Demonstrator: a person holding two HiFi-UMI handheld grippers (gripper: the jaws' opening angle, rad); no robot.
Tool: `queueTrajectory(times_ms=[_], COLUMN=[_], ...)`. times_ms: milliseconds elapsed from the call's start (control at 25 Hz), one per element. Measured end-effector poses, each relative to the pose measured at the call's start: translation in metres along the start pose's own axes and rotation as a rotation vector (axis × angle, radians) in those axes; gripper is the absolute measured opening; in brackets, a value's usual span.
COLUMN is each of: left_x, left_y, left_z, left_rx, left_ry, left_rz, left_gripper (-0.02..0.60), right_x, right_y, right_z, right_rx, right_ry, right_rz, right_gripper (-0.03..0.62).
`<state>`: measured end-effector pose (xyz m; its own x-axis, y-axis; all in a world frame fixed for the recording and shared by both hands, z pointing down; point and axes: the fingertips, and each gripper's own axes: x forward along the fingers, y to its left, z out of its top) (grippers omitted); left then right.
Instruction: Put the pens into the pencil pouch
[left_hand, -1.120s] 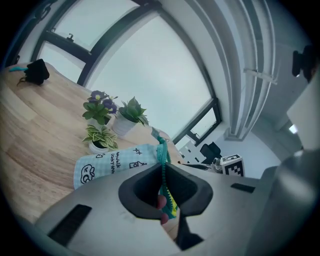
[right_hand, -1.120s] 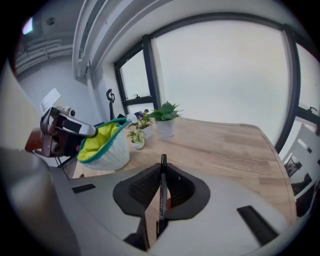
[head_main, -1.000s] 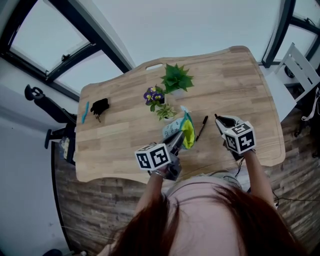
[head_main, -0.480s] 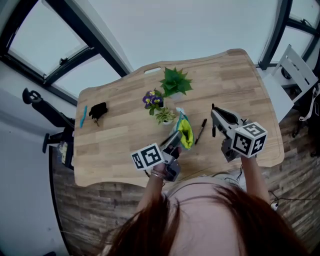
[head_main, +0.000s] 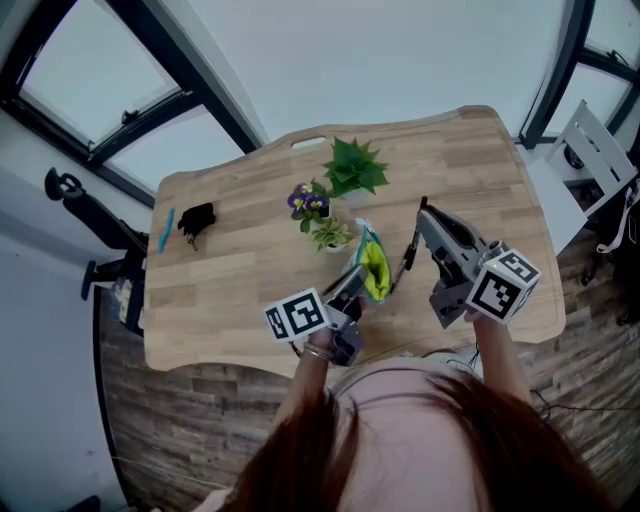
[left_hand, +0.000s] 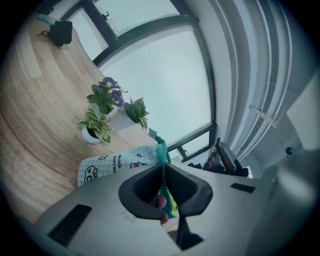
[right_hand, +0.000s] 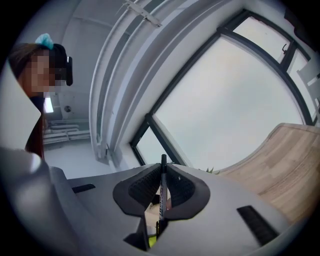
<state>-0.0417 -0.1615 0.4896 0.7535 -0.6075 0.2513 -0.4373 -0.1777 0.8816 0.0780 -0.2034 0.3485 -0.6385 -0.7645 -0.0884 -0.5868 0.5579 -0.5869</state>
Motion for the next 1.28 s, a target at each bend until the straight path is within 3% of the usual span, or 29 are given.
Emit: queueTrajectory(times_ms=[320,720,1280], left_x=[0.0,0.002,0.003], left_y=[-0.003,-0.006,-0.007], left_z=[-0.002,-0.004,-0.005], left_rx=[-0.027,-0.061,-0.097], left_ry=[-0.003,0.004,0.013], left_rz=[-0.021,-0.039,-0.066], left_gripper=[0.017,0.017,0.017], right_x=[0.01,0.022,0.031], right_y=[0.022,0.025,0.012], right_z=[0.003,-0.019,-0.07], right_rx=[-0.023,-0.054,-0.129], right_ry=[-0.047,-0.038,0.097], right_rz=[0.072,0.082,0.077], right_gripper=[0.032,0.032,0.034])
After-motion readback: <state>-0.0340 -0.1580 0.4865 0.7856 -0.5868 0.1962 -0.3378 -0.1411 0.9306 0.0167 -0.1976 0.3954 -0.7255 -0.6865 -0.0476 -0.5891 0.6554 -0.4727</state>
